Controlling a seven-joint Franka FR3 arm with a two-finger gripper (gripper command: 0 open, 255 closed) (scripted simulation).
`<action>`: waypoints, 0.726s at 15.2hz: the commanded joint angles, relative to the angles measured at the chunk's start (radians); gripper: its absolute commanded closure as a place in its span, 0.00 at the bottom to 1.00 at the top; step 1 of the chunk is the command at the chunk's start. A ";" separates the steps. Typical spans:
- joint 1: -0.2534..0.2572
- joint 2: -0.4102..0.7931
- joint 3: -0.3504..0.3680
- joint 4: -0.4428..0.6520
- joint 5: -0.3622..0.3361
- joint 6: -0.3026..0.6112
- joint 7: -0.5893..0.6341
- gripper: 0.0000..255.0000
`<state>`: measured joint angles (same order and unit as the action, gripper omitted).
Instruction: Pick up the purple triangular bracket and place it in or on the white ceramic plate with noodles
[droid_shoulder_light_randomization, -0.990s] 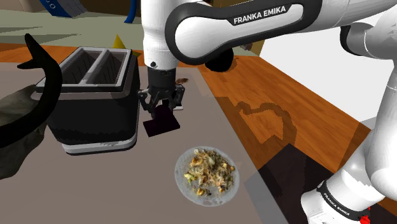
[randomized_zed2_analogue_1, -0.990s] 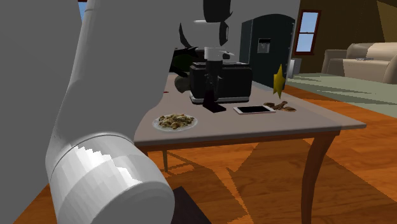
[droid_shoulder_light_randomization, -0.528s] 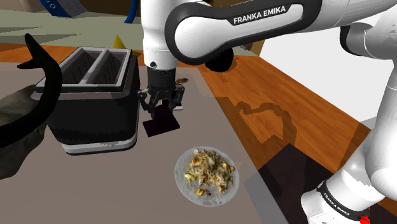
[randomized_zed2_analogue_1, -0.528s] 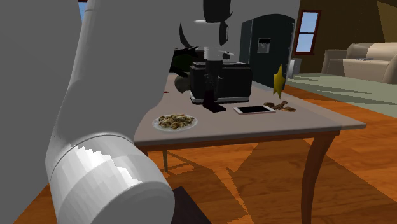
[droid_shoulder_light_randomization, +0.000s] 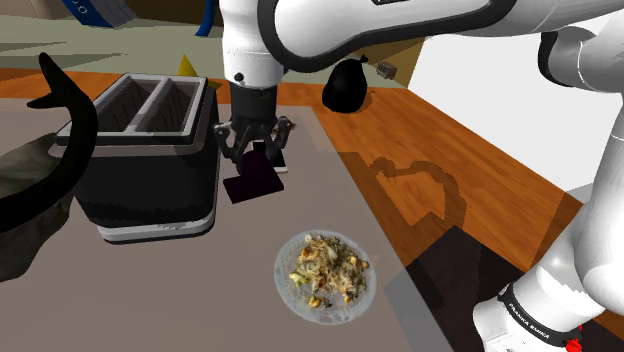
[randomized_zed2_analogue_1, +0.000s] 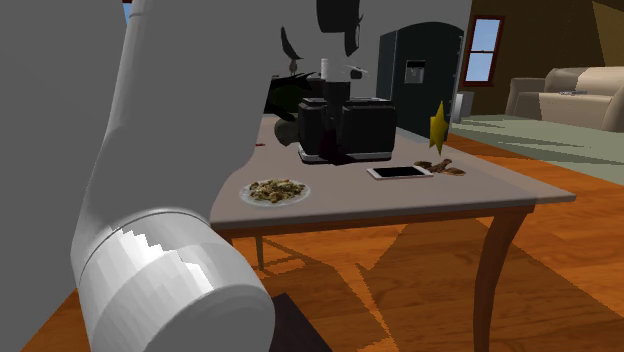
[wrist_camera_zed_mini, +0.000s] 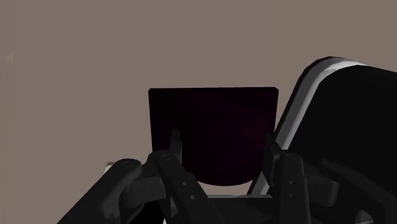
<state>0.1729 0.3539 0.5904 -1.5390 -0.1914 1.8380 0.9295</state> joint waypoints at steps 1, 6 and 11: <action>0.000 -0.004 0.001 0.023 0.003 -0.026 -0.004 1.00; 0.007 -0.005 0.004 0.089 0.006 -0.093 -0.007 1.00; 0.018 0.001 0.006 0.166 0.003 -0.163 -0.008 1.00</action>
<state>0.1883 0.3544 0.5956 -1.3890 -0.1879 1.6905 0.9212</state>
